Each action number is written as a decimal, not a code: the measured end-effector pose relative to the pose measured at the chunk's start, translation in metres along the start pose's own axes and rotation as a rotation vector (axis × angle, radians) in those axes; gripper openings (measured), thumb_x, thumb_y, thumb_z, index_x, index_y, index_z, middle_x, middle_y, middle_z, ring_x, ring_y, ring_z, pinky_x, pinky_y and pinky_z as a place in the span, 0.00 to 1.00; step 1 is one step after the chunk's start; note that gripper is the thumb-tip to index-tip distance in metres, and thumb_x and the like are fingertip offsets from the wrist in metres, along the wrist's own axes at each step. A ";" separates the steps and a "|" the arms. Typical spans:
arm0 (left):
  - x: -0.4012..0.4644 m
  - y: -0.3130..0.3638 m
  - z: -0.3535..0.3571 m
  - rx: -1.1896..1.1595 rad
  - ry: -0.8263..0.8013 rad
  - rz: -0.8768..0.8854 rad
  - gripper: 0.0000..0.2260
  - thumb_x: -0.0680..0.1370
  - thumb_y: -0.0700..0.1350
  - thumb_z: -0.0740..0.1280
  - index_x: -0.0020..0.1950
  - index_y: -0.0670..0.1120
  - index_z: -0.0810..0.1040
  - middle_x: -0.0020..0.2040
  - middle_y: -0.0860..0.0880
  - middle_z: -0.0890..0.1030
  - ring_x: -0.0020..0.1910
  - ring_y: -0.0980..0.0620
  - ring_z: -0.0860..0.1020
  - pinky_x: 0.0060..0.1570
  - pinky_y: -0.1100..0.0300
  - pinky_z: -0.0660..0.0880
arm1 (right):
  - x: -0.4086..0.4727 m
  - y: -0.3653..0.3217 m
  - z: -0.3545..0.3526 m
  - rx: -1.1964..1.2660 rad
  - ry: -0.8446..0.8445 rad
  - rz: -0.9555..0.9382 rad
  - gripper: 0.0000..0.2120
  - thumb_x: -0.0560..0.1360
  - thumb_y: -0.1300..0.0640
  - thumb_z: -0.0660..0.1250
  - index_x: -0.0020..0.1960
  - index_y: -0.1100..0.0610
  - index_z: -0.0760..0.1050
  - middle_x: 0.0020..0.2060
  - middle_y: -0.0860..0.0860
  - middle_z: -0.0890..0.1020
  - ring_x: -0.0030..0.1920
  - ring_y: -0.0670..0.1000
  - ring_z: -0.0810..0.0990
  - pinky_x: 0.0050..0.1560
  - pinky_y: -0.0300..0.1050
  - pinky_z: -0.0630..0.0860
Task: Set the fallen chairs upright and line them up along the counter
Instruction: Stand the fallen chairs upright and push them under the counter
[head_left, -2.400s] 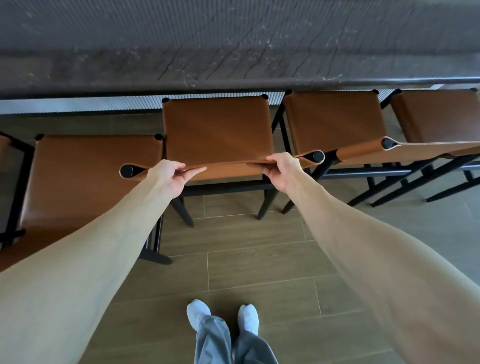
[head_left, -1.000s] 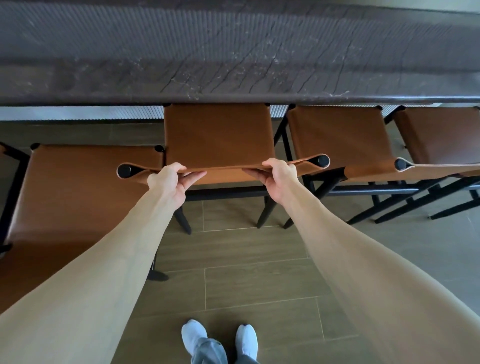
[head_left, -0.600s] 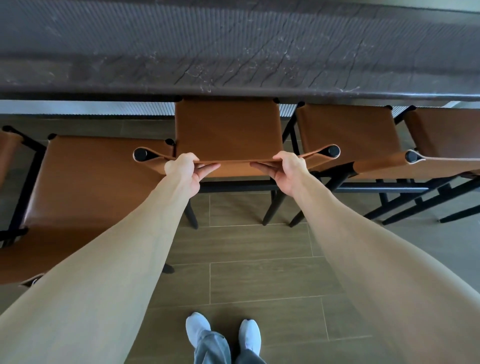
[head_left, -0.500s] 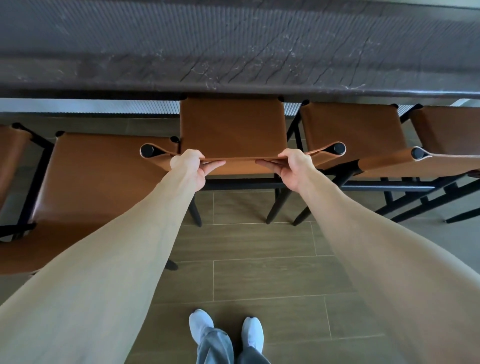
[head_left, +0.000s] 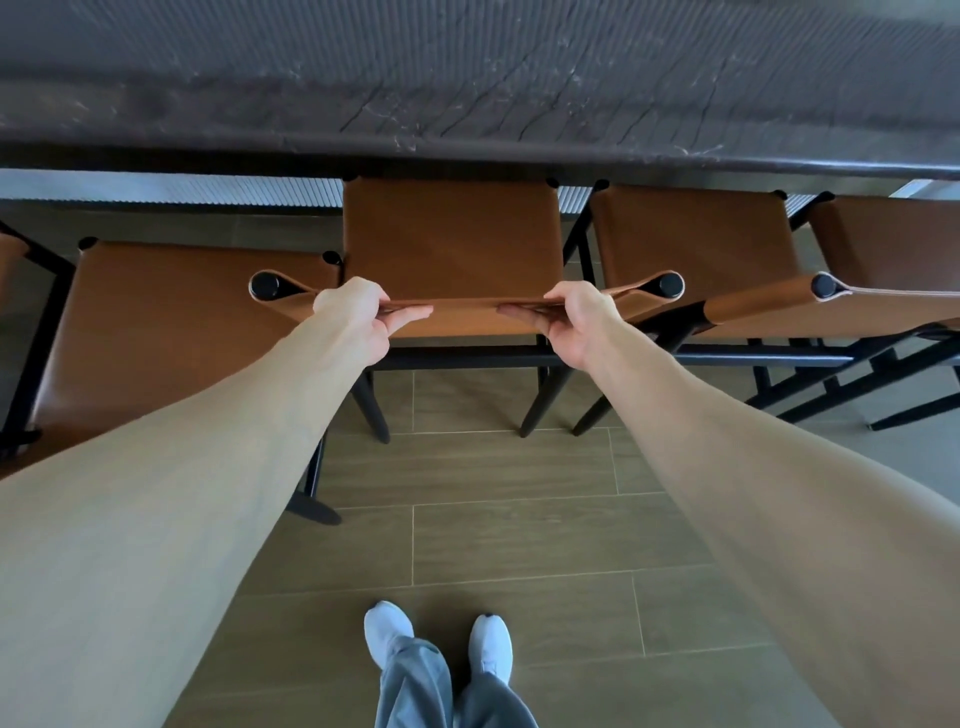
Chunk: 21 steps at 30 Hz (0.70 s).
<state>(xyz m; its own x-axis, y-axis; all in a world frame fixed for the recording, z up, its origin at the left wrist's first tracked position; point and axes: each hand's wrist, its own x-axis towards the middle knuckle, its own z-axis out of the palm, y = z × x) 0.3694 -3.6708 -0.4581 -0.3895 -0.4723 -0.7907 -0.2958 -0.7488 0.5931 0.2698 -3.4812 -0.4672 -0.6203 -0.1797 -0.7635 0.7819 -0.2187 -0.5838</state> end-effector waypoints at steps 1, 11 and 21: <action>-0.002 0.000 0.000 0.017 -0.022 0.002 0.15 0.80 0.29 0.61 0.66 0.37 0.74 0.57 0.38 0.76 0.59 0.31 0.79 0.47 0.42 0.83 | -0.001 -0.001 -0.001 0.006 0.002 0.007 0.19 0.80 0.73 0.57 0.69 0.65 0.68 0.61 0.67 0.79 0.48 0.70 0.86 0.43 0.59 0.86; -0.047 -0.004 0.011 0.588 -0.005 0.084 0.16 0.83 0.47 0.62 0.62 0.35 0.78 0.53 0.36 0.84 0.46 0.38 0.85 0.50 0.44 0.83 | -0.042 -0.001 0.022 -0.558 0.023 0.056 0.21 0.83 0.47 0.62 0.59 0.67 0.77 0.49 0.65 0.85 0.44 0.64 0.88 0.47 0.58 0.86; -0.173 0.058 0.006 0.355 -0.201 0.668 0.14 0.83 0.52 0.62 0.61 0.47 0.81 0.56 0.49 0.83 0.56 0.52 0.81 0.60 0.52 0.78 | -0.172 -0.054 0.057 -0.571 -0.151 -0.681 0.18 0.85 0.48 0.59 0.65 0.59 0.79 0.58 0.53 0.84 0.59 0.51 0.82 0.68 0.52 0.76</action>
<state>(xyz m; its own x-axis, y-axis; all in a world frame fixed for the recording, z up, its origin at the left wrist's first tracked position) 0.4143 -3.6301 -0.2861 -0.7239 -0.6516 -0.2265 -0.1913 -0.1259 0.9734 0.3307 -3.4934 -0.2883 -0.9306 -0.3179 -0.1812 0.1289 0.1786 -0.9754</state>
